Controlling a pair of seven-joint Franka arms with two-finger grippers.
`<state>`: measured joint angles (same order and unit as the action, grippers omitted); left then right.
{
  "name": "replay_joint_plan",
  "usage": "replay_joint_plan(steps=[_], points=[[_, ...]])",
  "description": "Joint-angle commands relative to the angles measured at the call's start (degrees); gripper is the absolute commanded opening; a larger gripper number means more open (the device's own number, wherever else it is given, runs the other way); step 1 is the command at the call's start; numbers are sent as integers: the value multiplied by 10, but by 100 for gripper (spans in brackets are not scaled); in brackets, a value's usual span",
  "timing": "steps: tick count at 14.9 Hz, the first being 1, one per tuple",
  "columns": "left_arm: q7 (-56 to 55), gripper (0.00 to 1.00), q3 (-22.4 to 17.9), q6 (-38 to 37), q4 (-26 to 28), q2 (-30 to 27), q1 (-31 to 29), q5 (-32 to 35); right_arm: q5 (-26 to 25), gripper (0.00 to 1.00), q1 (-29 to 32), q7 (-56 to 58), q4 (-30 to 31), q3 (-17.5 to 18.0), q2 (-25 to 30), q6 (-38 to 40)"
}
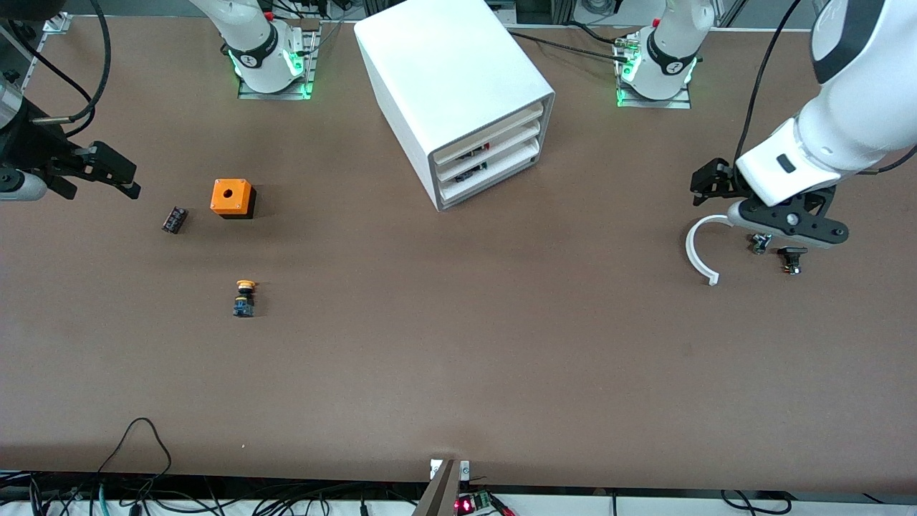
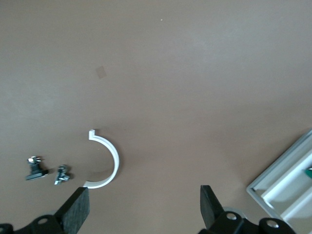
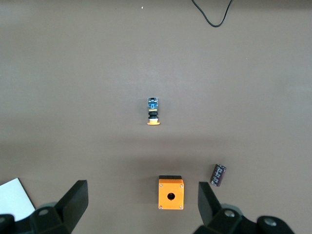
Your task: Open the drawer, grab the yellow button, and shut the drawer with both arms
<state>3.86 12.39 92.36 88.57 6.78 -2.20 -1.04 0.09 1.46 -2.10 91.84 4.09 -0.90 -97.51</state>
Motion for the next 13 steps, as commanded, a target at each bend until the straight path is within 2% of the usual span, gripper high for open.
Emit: replay_joint_plan(steps=[1, 3, 5, 13], points=[[15, 100, -44, 63, 100, -70, 18, -25, -5, 100, 9, 2, -15, 8, -6, 6], [16, 100, -47, 84, 114, -88, 18, -21, -5, 100, 9, 1, -15, 8, -6, 6], [-10, 100, -44, 43, 108, -84, 13, -21, -6, 100, 9, 1, -15, 8, -6, 6], [-36, 100, -38, 34, 100, -84, 12, -20, -5, 100, 9, 0, -15, 8, -7, 6]])
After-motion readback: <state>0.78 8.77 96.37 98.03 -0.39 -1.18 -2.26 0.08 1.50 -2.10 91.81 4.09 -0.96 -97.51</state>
